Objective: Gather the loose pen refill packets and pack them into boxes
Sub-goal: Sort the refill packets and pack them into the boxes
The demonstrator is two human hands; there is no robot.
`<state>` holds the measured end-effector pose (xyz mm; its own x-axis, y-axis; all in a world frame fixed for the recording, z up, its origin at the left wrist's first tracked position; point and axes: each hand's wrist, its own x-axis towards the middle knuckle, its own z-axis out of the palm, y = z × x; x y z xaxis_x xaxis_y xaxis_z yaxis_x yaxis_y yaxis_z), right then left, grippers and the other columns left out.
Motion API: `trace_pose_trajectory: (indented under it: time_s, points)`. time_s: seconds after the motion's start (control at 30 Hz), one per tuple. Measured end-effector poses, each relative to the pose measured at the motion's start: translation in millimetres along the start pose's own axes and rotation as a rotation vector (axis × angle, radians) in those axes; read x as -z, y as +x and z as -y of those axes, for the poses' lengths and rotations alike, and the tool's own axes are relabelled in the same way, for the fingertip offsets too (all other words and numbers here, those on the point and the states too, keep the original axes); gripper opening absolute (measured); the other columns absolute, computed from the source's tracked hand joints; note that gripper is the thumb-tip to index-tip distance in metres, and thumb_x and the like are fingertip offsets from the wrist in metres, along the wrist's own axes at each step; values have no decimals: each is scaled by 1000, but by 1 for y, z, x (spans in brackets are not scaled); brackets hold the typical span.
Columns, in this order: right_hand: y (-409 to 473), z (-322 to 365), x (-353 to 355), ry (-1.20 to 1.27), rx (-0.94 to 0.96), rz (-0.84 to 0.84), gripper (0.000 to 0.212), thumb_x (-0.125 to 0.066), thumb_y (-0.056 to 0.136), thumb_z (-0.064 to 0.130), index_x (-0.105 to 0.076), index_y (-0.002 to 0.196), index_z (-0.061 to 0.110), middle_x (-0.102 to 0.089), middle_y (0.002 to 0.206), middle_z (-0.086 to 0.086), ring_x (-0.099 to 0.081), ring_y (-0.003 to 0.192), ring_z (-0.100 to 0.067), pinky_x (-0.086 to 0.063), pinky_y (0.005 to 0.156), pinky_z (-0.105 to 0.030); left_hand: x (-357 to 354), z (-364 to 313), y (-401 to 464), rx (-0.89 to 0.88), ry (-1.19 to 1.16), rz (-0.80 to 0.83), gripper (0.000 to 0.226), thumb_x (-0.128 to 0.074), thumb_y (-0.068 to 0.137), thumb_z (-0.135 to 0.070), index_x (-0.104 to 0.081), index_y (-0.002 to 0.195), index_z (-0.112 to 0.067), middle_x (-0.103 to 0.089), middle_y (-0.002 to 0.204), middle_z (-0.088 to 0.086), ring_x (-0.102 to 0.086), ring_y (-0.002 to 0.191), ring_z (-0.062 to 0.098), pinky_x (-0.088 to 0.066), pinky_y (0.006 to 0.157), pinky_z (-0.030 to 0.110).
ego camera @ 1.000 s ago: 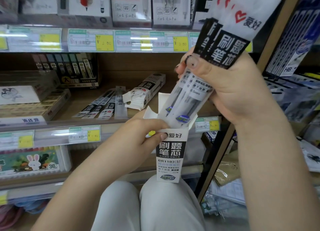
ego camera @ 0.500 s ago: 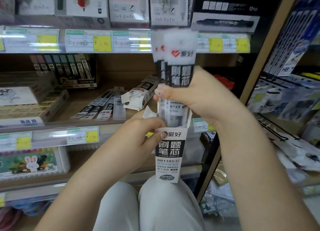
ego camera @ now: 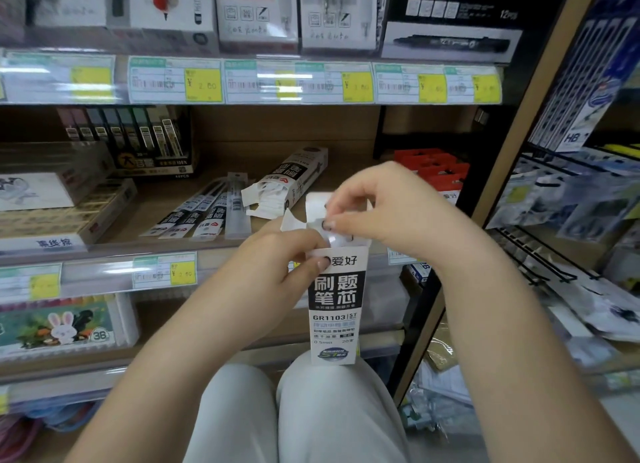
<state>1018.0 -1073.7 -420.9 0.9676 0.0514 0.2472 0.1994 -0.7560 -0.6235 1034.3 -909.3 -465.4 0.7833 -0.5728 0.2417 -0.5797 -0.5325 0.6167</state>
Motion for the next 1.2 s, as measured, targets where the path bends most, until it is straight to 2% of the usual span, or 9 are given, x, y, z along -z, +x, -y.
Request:
trace_pose_trajectory:
  time_s: [0.13,0.33,0.63,0.73,0.87,0.97,1.03,1.1,1.2]
  points:
    - [-3,0,-3,-103,-48,-6,11,-70,79,28,-68,70,32,-61,93,13,-55,87,-5,-41,63,-21,-3,0,1,17,-13,-21,15,-51,87,-34,-64,89,-28,-56,95,-2,-55,92,12,-48,81,37]
    - [-6,5,-1,-251,-25,62,16,-69,81,26,-62,70,36,-59,119,7,-51,109,-11,-43,86,-28,-6,-3,1,25,13,-46,3,-60,85,-31,-62,83,-31,-53,94,-8,-50,95,9,-48,83,37]
    - [-17,6,7,-340,73,36,9,-64,84,18,-71,88,17,-68,94,0,-62,92,-17,-47,83,-28,-10,0,0,-99,110,-138,19,-60,85,-35,-52,71,-46,-54,88,-9,-50,85,10,-47,74,27]
    - [-24,15,13,-201,130,-199,9,-64,84,17,-73,85,18,-65,99,3,-57,93,-8,-43,80,-20,-1,-5,0,-189,67,-276,5,-50,81,-48,-51,78,-44,-58,87,-8,-57,85,10,-51,74,34]
    - [-40,31,21,-87,237,-540,17,-65,83,16,-66,98,24,-60,98,14,-52,87,7,-41,79,-9,10,-25,-1,-378,120,-483,6,-51,84,-34,-57,86,-31,-51,92,-7,-46,85,-5,-38,72,6]
    - [-50,36,26,-67,138,-554,30,-58,83,29,-55,112,29,-58,97,15,-54,79,0,-46,68,-14,10,-33,-1,-457,128,-556,13,-53,86,-24,-62,85,-15,-52,101,2,-46,88,10,-39,69,14]
    - [-51,34,28,-110,101,-521,22,-52,85,34,-60,103,23,-60,88,9,-54,74,-4,-42,62,-12,5,-33,2,-505,151,-596,11,-53,88,-19,-62,86,-12,-48,104,2,-47,89,15,-43,65,25]
    - [-47,26,24,-126,103,-529,18,-52,90,26,-65,94,14,-63,79,-1,-60,72,-12,-47,65,-22,-2,-26,10,-535,197,-612,8,-55,89,-15,-60,89,-10,-45,108,5,-48,91,23,-47,61,39]
    - [-33,8,5,-152,108,-642,23,-50,88,20,-68,100,13,-68,77,-4,-65,71,-25,-52,59,-35,-13,-12,28,-479,244,-593,11,-57,85,-12,-57,96,-12,-36,120,4,-48,98,27,-49,61,39]
